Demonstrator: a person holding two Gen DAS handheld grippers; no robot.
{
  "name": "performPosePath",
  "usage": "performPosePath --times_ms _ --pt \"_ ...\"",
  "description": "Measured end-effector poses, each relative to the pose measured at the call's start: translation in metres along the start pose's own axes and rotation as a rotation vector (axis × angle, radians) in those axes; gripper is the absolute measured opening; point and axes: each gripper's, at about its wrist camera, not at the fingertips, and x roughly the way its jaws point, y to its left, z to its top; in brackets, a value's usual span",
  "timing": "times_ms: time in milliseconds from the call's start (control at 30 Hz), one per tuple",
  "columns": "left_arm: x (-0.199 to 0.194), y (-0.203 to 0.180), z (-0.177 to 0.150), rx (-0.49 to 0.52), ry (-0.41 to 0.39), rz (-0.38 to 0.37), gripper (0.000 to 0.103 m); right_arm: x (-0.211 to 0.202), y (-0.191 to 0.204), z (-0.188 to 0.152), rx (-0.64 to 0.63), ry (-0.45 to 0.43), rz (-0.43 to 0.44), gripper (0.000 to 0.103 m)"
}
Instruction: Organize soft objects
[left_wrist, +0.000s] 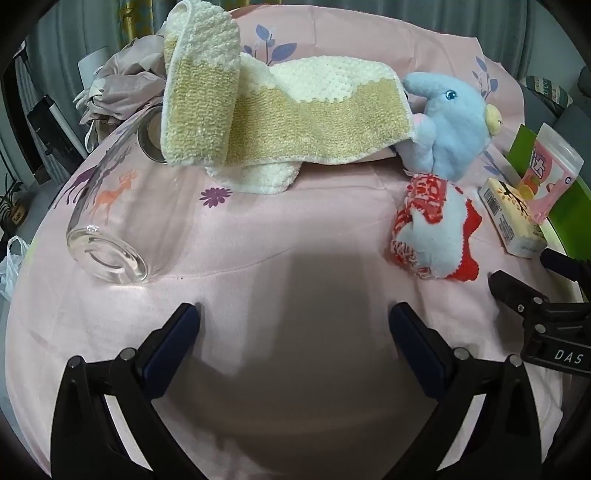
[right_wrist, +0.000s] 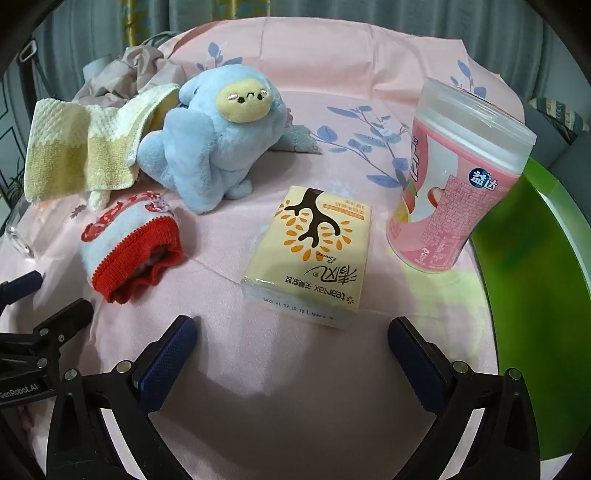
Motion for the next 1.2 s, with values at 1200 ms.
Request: performPosePath --times_ms 1200 --pt "-0.06 0.008 0.063 -0.014 0.115 -0.198 0.1 -0.075 -0.011 0.057 0.184 0.048 0.31 0.103"
